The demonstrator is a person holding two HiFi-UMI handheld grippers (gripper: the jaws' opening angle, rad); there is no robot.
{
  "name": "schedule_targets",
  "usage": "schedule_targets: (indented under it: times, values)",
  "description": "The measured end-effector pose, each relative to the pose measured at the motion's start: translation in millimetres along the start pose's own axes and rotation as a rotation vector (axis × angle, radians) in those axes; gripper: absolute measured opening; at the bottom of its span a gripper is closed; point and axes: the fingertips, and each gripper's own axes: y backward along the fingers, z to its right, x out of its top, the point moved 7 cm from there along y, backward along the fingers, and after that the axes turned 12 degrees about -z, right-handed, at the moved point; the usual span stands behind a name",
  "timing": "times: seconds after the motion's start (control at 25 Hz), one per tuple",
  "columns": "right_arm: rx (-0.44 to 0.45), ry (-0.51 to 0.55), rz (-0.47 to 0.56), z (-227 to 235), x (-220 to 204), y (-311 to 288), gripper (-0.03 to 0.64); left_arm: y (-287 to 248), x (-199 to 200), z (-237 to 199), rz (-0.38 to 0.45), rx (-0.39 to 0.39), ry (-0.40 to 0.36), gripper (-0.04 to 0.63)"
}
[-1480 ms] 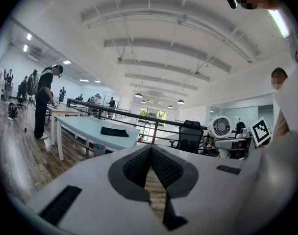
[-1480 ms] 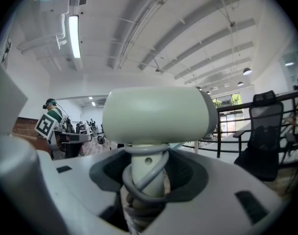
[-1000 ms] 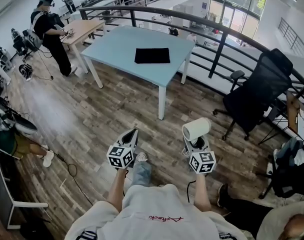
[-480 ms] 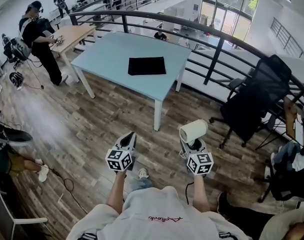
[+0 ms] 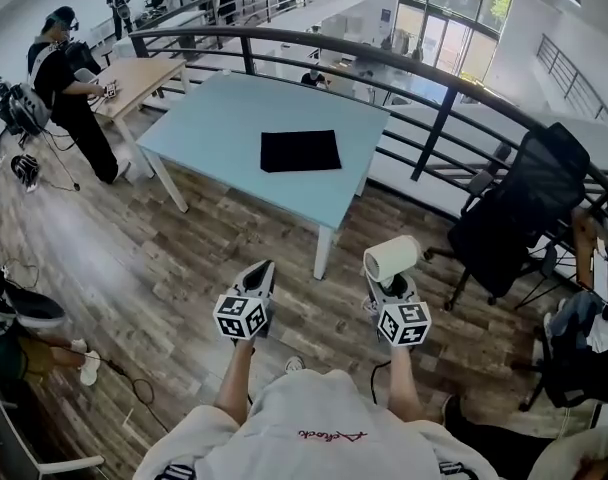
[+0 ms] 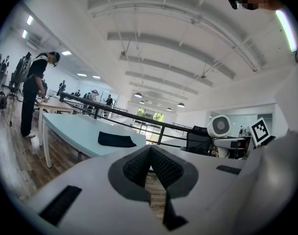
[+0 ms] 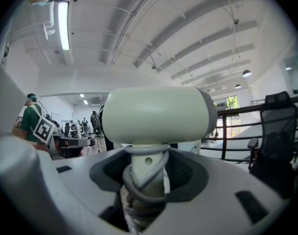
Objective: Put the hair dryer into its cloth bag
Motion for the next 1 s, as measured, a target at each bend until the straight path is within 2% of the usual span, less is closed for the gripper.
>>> schedule_targets:
  times: [0.24, 0.56, 1.0]
  values:
    - [-0.01, -0.002, 0.002, -15.6, 22.1, -51.7, 0.216, -17.7, 23.5, -53.8, 0.01, -0.008, 0.0, 0.006]
    - [-0.019, -0.005, 0.004, -36.6, 30.3, -92.6, 0.216, -29.1, 33.8, -100.4, -0.003, -0.034, -0.019, 0.006]
    - [-0.028, -0.015, -0.014, -40.4, 26.8, -110.5, 0.216, -45.2, 28.8, -113.8, -0.037, -0.066, -0.022, 0.006]
